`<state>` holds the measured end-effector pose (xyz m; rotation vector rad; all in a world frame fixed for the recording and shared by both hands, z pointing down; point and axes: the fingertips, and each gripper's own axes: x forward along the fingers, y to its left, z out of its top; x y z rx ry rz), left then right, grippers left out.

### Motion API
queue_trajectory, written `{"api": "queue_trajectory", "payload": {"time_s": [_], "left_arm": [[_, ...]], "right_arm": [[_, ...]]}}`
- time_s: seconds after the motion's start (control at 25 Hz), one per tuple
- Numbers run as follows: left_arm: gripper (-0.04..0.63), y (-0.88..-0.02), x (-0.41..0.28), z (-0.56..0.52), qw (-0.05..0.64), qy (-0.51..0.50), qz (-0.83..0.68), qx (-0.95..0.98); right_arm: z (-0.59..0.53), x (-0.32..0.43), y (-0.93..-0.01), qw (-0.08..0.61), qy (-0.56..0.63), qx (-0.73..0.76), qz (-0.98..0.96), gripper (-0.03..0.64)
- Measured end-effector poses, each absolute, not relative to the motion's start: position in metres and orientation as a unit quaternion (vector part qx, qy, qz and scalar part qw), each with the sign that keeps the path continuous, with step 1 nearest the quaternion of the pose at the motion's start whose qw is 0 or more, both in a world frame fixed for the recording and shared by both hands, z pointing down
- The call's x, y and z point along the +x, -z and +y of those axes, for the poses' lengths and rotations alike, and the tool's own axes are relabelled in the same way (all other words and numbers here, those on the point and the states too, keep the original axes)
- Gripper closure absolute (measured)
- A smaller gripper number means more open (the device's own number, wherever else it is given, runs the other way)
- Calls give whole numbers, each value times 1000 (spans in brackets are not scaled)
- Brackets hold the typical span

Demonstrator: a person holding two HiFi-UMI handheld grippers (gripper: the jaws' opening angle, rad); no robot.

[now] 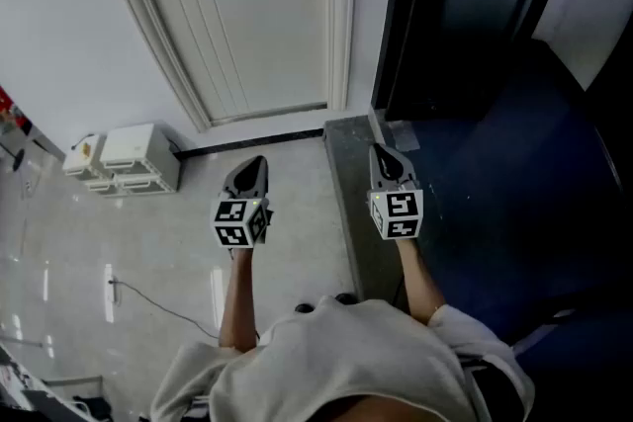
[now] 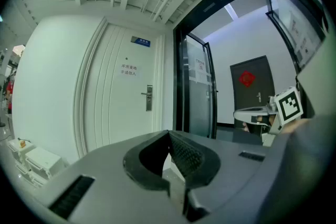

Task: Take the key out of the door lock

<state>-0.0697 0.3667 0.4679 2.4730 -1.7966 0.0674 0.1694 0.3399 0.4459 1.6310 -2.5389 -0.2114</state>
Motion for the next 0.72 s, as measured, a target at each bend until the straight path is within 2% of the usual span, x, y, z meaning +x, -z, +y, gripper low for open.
{"api": "queue_trajectory", "payload": {"time_s": [0.72], "left_arm": [[577,-470,-52,362,48,-24,-592,804]], "right_arm": [[334,178,-444,50,67,521,-849,594]]}}
